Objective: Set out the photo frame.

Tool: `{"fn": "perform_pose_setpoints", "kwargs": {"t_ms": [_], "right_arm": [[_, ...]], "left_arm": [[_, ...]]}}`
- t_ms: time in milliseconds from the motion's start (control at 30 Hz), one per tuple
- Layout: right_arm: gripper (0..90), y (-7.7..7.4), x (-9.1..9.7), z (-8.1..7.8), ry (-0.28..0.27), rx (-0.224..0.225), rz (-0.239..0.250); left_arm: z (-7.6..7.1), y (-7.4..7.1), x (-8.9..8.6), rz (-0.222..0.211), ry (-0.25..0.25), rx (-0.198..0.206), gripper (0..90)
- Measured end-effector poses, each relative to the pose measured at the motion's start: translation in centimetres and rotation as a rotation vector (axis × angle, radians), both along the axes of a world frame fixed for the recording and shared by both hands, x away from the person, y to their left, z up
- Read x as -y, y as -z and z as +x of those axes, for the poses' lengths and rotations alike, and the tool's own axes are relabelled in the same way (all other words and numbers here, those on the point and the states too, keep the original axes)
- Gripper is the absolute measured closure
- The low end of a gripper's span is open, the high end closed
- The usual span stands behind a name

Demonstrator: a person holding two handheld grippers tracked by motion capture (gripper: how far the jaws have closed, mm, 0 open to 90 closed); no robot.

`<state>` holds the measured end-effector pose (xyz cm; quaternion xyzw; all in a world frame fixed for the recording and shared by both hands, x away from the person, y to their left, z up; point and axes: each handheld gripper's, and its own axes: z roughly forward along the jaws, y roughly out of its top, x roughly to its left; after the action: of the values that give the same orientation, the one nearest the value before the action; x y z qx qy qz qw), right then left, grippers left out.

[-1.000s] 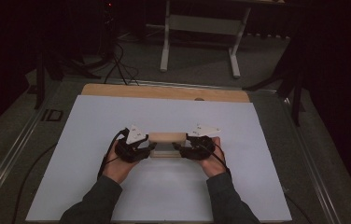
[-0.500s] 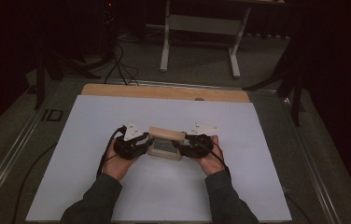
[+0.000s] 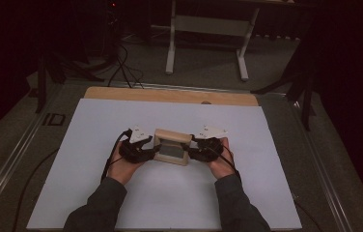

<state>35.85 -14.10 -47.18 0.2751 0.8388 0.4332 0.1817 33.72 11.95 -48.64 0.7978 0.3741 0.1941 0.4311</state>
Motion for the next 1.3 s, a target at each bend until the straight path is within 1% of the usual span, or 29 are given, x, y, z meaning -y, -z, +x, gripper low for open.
{"fn": "perform_pose_setpoints", "kwargs": {"t_ms": [100,133,200,267,300,400,467,533,600,667,733,800,933,1100,1133,1167,1233,1300], "right_arm": [[51.8,-0.1,-0.1,0.0,-0.007,0.006,-0.008],[51.9,-0.1,-0.1,0.0,-0.012,0.012,-0.014],[51.8,-0.3,-0.3,0.0,-0.027,0.027,-0.031],[51.7,-0.3,-0.3,0.1,-0.028,0.030,-0.036],[51.7,-0.3,-0.3,0.1,-0.031,0.034,-0.036],[51.6,-0.4,-0.3,0.3,-0.039,0.043,-0.042],[51.6,-0.4,-0.3,0.3,-0.045,0.053,-0.046],[51.5,-0.4,-0.4,0.3,-0.050,0.065,-0.052],[51.5,-0.4,-0.4,0.3,-0.054,0.071,-0.056],[51.5,-0.3,-0.3,0.4,-0.049,0.066,-0.054],[51.3,-0.2,-0.2,0.6,-0.034,0.051,-0.050],[51.5,-0.2,-0.2,0.8,-0.030,0.046,-0.038],[51.5,-0.1,-0.7,1.0,-0.016,0.037,-0.026],[51.5,-0.2,-1.1,1.3,-0.002,0.026,-0.029],[51.5,-0.2,-1.1,1.4,0.002,0.019,-0.026],[51.5,-0.2,-1.1,1.4,0.004,0.013,-0.023],[52.2,-0.2,-1.0,1.8,0.009,-0.014,-0.014],[52.5,-0.2,-1.0,2.0,0.012,-0.019,-0.011]], "left_arm": [[0.1,0.0,-0.1,-0.011,0.002,-0.002,48.7],[0.1,-0.1,-0.2,-0.028,0.002,-0.001,48.7],[0.2,-0.1,-0.4,-0.042,0.007,0.002,47.9],[0.3,-0.2,-0.4,-0.044,0.006,0.002,46.5],[0.5,-0.3,-0.7,-0.067,0.009,0.000,46.5],[0.8,-0.5,-0.7,-0.083,0.022,0.000,45.4],[1.0,-0.6,-0.5,-0.068,0.029,0.006,45.5],[1.1,-0.5,-0.4,-0.070,0.042,0.000,45.6],[1.1,-0.4,-0.3,-0.059,0.040,-0.001,48.3],[1.1,-0.5,-0.3,-0.050,0.040,0.004,50.9],[1.0,-0.6,-0.3,-0.049,0.039,0.006,53.1],[1.1,-0.6,-0.4,-0.046,0.033,0.004,53.9],[1.2,-0.7,-0.7,-0.041,0.019,0.001,54.0],[1.4,-0.7,-0.9,-0.050,0.006,-0.010,54.2],[1.5,-0.7,-0.9,-0.059,0.002,-0.012,54.2],[1.6,-0.7,-0.9,-0.057,0.001,-0.014,54.1],[1.7,-0.6,-0.8,-0.059,-0.009,-0.019,53.8],[1.8,-0.5,-0.8,-0.063,-0.017,-0.020,53.2]]}}
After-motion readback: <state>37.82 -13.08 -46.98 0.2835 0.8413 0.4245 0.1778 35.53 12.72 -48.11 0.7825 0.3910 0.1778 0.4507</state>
